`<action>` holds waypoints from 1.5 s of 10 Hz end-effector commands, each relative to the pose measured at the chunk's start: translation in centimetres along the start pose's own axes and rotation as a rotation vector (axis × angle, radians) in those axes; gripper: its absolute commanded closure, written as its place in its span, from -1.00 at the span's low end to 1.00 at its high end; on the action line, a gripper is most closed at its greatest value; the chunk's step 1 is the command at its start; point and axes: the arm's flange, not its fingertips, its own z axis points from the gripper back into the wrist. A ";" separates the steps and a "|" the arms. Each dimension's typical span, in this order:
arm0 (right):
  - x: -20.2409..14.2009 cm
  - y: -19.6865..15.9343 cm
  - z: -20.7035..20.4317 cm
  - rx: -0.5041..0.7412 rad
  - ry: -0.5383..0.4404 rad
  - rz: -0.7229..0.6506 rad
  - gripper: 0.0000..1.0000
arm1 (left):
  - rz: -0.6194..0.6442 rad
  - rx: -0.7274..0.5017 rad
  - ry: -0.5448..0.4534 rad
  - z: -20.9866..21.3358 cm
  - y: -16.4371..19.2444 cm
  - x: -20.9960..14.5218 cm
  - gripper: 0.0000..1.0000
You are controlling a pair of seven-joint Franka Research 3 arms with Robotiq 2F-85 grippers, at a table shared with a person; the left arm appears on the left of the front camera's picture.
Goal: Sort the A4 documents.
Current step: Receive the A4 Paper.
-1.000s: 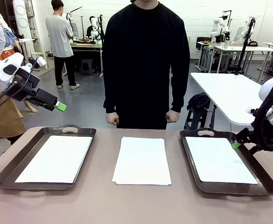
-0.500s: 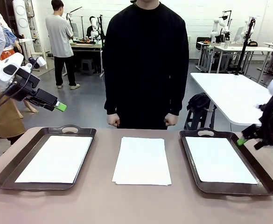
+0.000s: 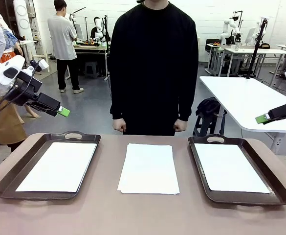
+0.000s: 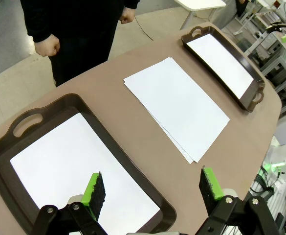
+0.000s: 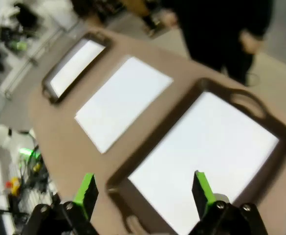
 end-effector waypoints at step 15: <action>5.9 4.1 -2.4 0.136 0.224 0.160 -1.00 | 0.000 -0.007 -0.006 0.1 0.0 0.0 -1.00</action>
